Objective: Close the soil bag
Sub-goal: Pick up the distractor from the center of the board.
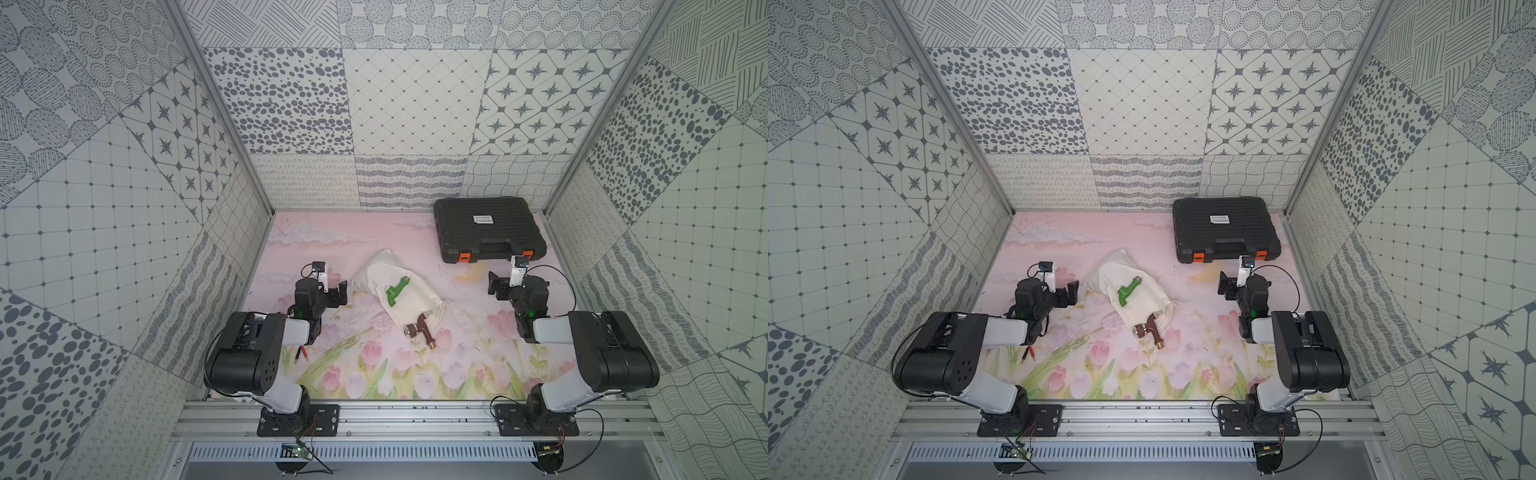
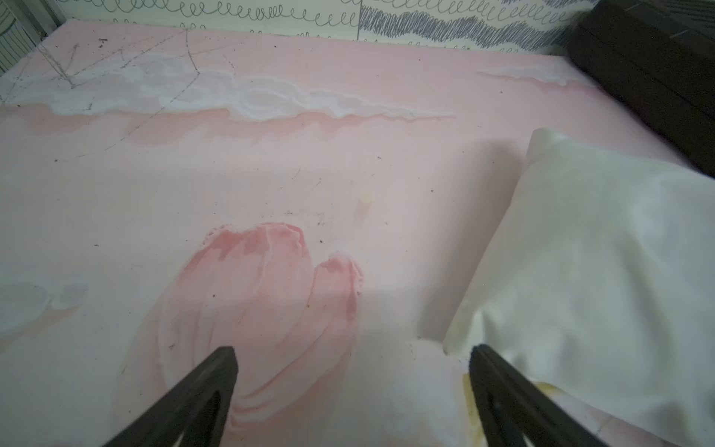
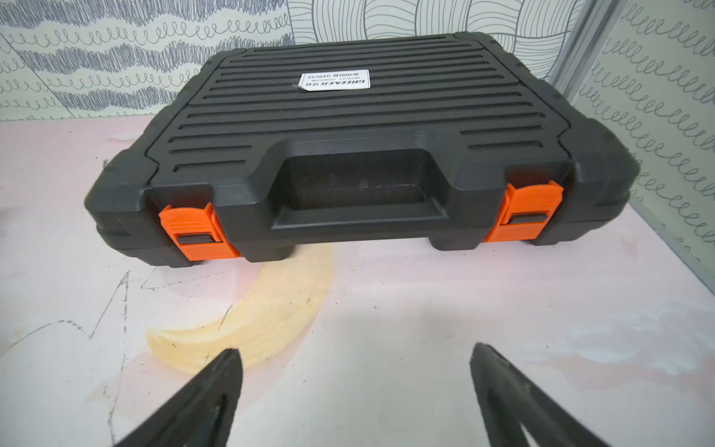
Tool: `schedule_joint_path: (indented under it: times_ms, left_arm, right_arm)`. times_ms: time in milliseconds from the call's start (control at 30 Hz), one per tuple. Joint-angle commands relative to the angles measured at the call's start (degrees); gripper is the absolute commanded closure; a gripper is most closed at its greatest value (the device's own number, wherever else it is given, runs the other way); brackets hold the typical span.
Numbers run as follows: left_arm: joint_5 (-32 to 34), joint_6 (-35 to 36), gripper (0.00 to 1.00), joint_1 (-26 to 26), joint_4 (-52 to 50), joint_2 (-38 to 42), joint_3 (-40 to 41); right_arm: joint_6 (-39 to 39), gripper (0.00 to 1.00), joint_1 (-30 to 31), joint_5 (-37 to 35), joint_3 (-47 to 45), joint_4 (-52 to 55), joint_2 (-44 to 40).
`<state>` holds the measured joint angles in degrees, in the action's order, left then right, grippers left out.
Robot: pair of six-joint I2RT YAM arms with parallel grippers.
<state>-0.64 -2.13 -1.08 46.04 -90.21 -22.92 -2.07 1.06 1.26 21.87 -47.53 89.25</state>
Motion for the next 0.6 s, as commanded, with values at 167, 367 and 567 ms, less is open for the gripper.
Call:
schedule_joint_path:
  times_ms: [167, 367, 567]
  left_arm:
    - [-1.4, 0.0, 0.02, 0.1, 3.6, -0.2, -0.5]
    - [-1.3, 0.0, 0.02, 0.1, 3.7, -0.2, -0.5]
    - [-3.6, 1.1, 0.02, 0.1, 3.6, 0.4, -0.2]
  right_arm:
    - [0.2, 0.03, 0.3, 0.1, 1.2, -3.1, 0.6]
    - [0.1, 0.03, 0.3, 0.2, 1.3, -3.1, 0.6]
    - [0.2, 0.03, 0.3, 0.1, 1.3, -3.1, 0.6]
